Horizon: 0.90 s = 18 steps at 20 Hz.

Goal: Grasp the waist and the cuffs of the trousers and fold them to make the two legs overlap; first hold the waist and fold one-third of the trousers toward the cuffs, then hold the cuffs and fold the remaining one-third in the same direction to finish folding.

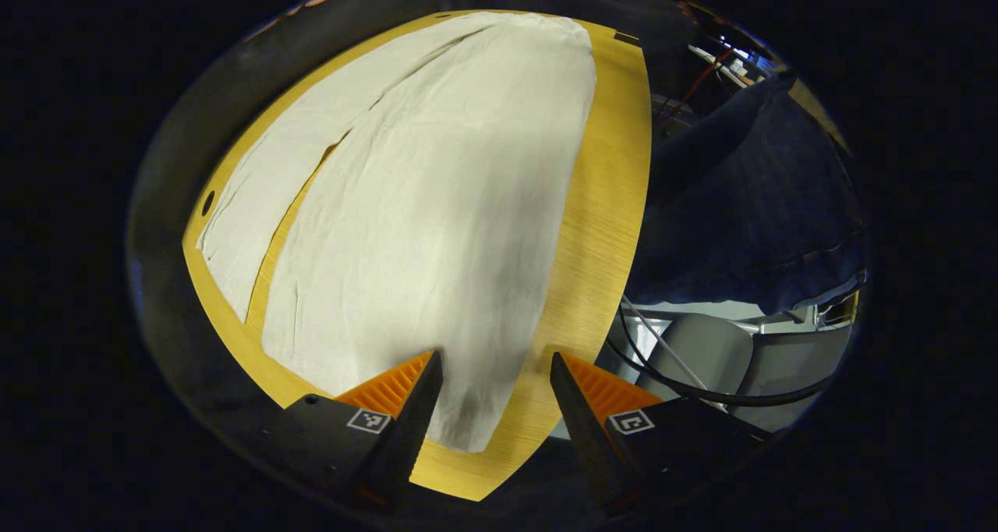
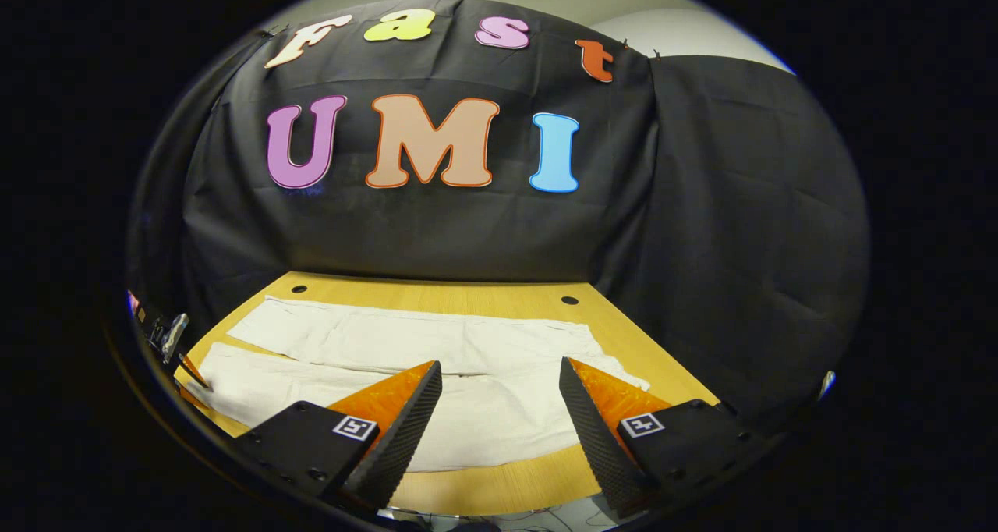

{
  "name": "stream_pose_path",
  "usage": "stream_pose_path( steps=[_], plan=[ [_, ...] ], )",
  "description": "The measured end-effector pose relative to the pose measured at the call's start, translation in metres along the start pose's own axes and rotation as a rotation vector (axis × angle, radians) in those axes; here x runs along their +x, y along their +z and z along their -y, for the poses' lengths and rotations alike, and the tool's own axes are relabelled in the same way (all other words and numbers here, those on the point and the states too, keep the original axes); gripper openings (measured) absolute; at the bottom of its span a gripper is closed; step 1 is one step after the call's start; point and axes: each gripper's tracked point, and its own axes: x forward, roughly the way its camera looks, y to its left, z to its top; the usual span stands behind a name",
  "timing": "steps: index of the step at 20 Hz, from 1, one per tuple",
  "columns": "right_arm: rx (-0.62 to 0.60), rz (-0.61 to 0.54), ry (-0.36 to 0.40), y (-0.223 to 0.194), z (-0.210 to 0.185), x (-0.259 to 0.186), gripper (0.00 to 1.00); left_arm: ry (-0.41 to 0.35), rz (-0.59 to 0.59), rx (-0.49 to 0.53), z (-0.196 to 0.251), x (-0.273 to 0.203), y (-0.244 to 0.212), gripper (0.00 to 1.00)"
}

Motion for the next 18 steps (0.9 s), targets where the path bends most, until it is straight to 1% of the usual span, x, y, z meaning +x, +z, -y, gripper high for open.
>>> stream_pose_path(
  steps=[2, 3, 6, 7, 10, 11, 12, 14, 15, 16, 17, 18],
  plan=[
    [-0.001, -0.006, 0.005, -0.001, -0.002, 0.002, 0.97, -0.002, -0.024, 0.018, -0.001, 0.005, -0.006, 0.84],
    [-0.008, -0.011, 0.006, -0.002, -0.002, 0.004, 0.98, -0.007, -0.018, 0.017, -0.001, 0.005, -0.004, 0.82],
    [-0.016, -0.022, 0.020, -0.005, -0.006, 0.007, 0.98, -0.012, -0.026, 0.019, -0.005, 0.008, -0.003, 0.82],
    [-0.019, -0.026, 0.033, -0.005, -0.009, 0.010, 0.98, -0.016, -0.034, 0.032, -0.007, 0.008, -0.006, 0.80],
    [-0.046, -0.045, 0.087, -0.007, -0.019, 0.015, 0.98, -0.017, -0.043, 0.063, -0.007, 0.007, -0.004, 0.78],
    [-0.058, -0.047, 0.101, -0.005, -0.020, 0.016, 0.97, -0.015, -0.042, 0.056, -0.010, 0.009, -0.003, 0.71],
    [-0.066, -0.049, 0.119, -0.006, -0.022, 0.019, 0.97, -0.011, -0.041, 0.052, -0.012, 0.009, -0.002, 0.66],
    [-0.083, -0.064, 0.164, -0.007, -0.028, 0.024, 0.98, 0.001, -0.025, 0.045, -0.018, 0.011, 0.003, 0.54],
    [-0.100, -0.073, 0.185, -0.007, -0.029, 0.028, 0.97, 0.009, -0.032, 0.041, -0.021, 0.012, 0.003, 0.35],
    [-0.123, -0.083, 0.204, -0.008, -0.030, 0.031, 0.98, 0.016, -0.038, 0.031, -0.024, 0.013, 0.004, 0.30],
    [-0.147, -0.090, 0.227, -0.008, -0.030, 0.035, 0.97, 0.025, -0.041, 0.033, -0.027, 0.013, 0.004, 0.17],
    [-0.170, -0.099, 0.252, -0.010, -0.031, 0.039, 0.98, 0.025, -0.046, 0.036, -0.029, 0.013, 0.005, 0.11]
  ],
)
